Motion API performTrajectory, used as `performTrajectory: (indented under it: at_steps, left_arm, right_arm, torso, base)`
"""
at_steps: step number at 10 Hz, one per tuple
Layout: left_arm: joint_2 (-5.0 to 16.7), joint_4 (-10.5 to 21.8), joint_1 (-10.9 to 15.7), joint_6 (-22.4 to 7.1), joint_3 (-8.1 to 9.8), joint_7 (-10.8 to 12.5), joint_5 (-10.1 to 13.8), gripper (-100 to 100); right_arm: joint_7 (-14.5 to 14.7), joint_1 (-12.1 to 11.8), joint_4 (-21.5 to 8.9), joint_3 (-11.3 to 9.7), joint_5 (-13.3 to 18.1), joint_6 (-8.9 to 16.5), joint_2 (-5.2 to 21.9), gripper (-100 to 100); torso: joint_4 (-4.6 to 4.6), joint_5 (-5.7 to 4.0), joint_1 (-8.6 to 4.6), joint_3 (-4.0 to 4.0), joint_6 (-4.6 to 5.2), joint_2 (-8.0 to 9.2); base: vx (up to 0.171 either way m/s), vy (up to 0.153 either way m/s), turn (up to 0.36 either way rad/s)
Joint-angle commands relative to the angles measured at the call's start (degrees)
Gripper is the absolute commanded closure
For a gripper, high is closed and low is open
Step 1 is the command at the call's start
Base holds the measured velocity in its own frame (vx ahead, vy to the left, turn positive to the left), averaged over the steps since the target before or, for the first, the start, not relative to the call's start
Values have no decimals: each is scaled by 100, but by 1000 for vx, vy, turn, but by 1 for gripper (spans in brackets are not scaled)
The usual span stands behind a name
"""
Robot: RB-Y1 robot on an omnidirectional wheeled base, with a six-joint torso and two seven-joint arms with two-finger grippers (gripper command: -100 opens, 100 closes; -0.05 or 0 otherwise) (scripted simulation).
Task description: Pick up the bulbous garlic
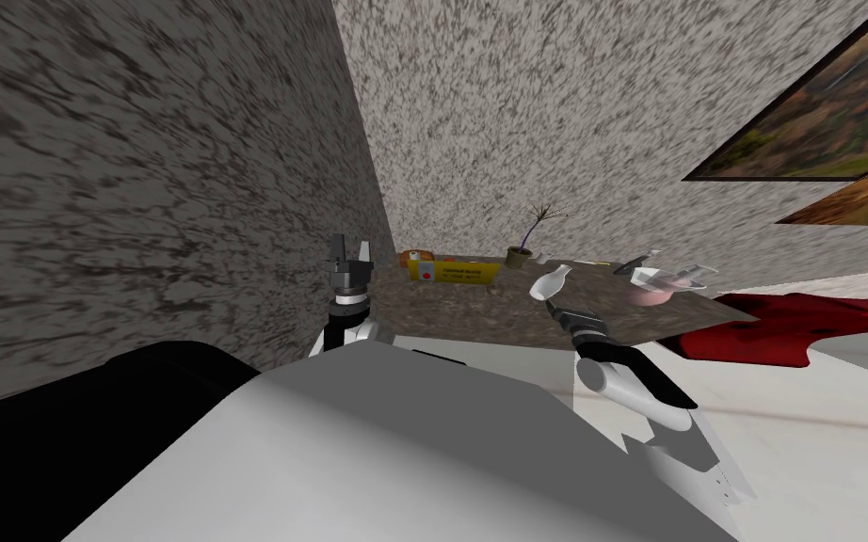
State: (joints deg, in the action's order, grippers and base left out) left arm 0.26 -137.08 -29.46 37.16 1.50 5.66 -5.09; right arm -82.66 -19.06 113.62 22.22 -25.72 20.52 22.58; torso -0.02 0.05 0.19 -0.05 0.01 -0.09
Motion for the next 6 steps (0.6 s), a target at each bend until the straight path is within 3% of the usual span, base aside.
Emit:
performTrajectory:
  at_steps: [1,2,4,5,6]
  left_arm:
    - [0,0,0,0,0,0,0,0]
    - [0,0,0,0,0,0,0,0]
    - [0,0,0,0,0,0,0,0]
    - [0,0,0,0,0,0,0,0]
    - [0,0,0,0,0,0,0,0]
  right_arm:
    - [-204,-8,-15,1,-17,25,-1,-100]
    - [-415,83,-171,69,-166,270,97,-100]
    - [-640,83,-171,69,-166,270,97,-100]
    - [-855,176,-328,130,-312,509,196,-100]
    - [-1007,176,-328,130,-312,509,196,-100]
  torso:
    - [0,0,0,0,0,0]
    - [1,-2,-9,2,1,3]
    - [-1,0,0,-1,0,-2]
    - [1,-2,-10,3,1,5]
    - [1,-2,-6,2,-1,4]
  base:
    - [16,27,-5]
    - [37,57,45]
    - [17,41,12]
    - [16,43,45]
    - [27,46,25]
